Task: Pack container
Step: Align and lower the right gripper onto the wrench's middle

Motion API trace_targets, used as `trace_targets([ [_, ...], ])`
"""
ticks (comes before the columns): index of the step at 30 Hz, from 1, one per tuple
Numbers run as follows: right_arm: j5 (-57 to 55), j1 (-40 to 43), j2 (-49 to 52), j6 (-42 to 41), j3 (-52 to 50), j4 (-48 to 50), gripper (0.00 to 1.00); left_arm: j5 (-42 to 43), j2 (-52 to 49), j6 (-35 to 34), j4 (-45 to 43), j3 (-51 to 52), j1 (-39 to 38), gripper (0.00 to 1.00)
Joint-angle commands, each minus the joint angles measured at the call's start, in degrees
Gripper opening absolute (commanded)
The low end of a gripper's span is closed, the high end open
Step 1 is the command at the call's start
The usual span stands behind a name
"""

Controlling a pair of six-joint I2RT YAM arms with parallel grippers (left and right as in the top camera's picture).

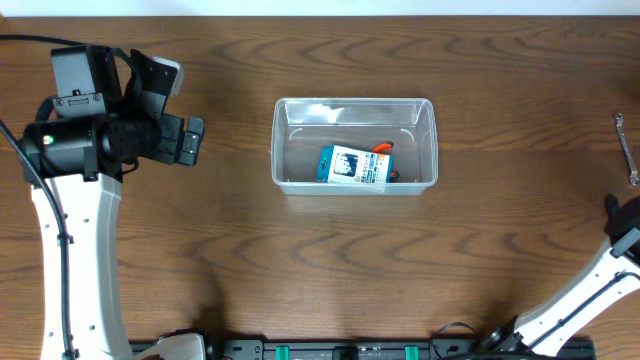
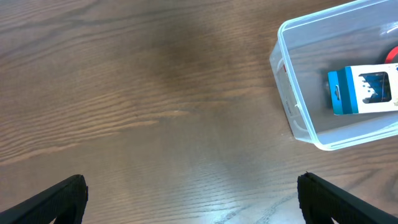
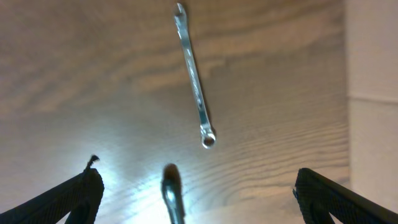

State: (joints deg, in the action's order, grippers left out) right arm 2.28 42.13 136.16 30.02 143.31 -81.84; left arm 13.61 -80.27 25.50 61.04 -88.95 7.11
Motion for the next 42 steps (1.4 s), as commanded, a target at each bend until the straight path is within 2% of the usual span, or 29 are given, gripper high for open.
trace_targets([
  [1,1.9,0.7,2.4,4.6,0.8,-0.3,0.99,0.7,-0.2,-0.1,-0.1,-0.1,0.3,0.98],
  [6,2.9,0.3,4.5,11.4,0.8,1.2,0.99,0.7,-0.2,-0.1,-0.1,0.0,0.3,0.98],
  [12,-4.0,-1.7,7.3,10.7,0.8,5.7,0.99,0.7,-0.2,-0.1,-0.1,0.0,0.3,0.98],
  [16,-6.9,-3.0,10.1,7.0,0.8,8.0,0.99,0.7,-0.2,-0.1,-0.1,-0.1,0.3,0.98],
  [24,-6.2,-3.1,14.0,4.1,0.8,8.0,0.99,0.7,-0.2,-0.1,-0.1,0.0,0.3,0.98],
  [42,-1.8,-1.8,15.8,7.5,0.8,7.3,0.99,0.7,-0.2,-0.1,-0.1,0.0,0.3,0.98],
])
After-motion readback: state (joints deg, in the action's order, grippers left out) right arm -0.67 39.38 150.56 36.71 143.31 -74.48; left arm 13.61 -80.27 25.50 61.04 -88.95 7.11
